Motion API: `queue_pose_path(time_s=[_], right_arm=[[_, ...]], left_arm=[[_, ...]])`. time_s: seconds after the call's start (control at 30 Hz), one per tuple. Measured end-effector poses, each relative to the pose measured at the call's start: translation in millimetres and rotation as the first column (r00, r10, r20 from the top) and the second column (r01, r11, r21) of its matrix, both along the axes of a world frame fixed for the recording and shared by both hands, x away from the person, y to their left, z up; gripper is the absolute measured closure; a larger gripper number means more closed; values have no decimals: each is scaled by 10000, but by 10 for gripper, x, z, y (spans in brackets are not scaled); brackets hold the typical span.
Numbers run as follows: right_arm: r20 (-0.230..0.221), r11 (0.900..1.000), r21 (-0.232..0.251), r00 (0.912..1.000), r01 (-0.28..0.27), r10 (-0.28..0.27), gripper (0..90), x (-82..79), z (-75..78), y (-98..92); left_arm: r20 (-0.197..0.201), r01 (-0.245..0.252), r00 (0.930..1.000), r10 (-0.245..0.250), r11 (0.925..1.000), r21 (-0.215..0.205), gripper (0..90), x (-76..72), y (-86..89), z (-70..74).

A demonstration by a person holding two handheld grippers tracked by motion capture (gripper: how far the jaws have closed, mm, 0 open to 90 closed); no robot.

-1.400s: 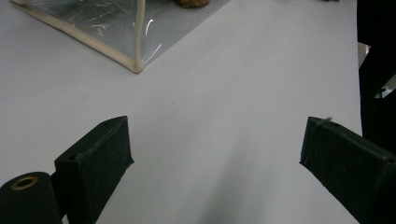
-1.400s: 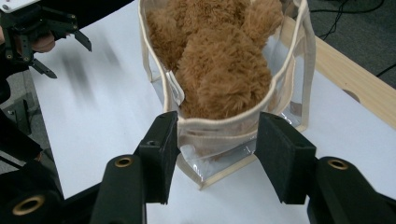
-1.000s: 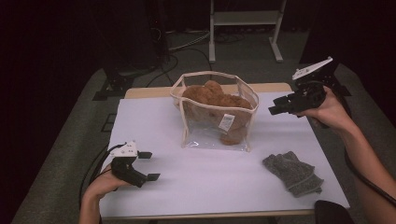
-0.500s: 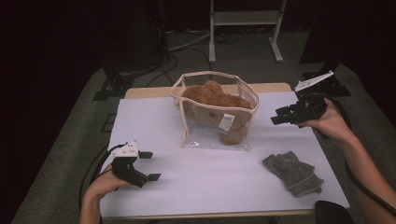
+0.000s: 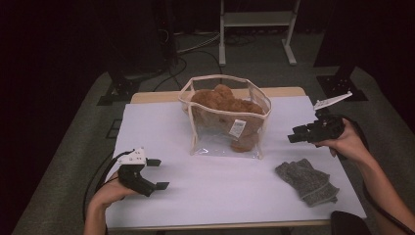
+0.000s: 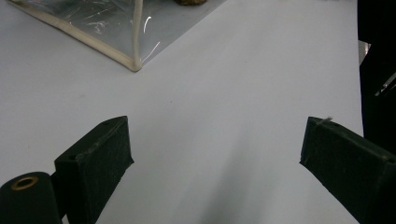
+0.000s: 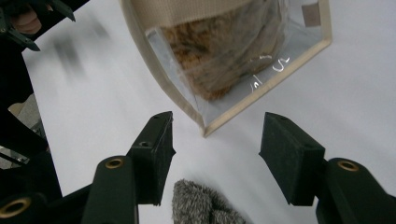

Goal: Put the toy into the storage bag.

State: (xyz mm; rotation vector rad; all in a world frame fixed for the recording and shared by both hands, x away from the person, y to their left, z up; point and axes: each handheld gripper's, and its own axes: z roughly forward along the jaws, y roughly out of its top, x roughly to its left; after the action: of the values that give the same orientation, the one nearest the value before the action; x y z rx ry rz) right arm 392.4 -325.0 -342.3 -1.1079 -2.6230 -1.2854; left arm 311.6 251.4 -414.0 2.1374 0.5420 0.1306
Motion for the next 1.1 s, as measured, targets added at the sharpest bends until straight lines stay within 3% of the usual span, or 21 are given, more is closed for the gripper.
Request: queue_pose_path(time_s=[0.7, 1.1], right_arm=[[-394, 9995, 250, 9991, 165, -155, 425, -146, -317, -101], [-624, 9973, 621, 9975, 379, -340, 411, -289, -496, -215]], left_arm=[[-34, -7, 10000, 8, 10000, 35, 77, -2, -11, -6], [-47, 30, 10000, -29, 10000, 66, 77, -2, -20, -5]])
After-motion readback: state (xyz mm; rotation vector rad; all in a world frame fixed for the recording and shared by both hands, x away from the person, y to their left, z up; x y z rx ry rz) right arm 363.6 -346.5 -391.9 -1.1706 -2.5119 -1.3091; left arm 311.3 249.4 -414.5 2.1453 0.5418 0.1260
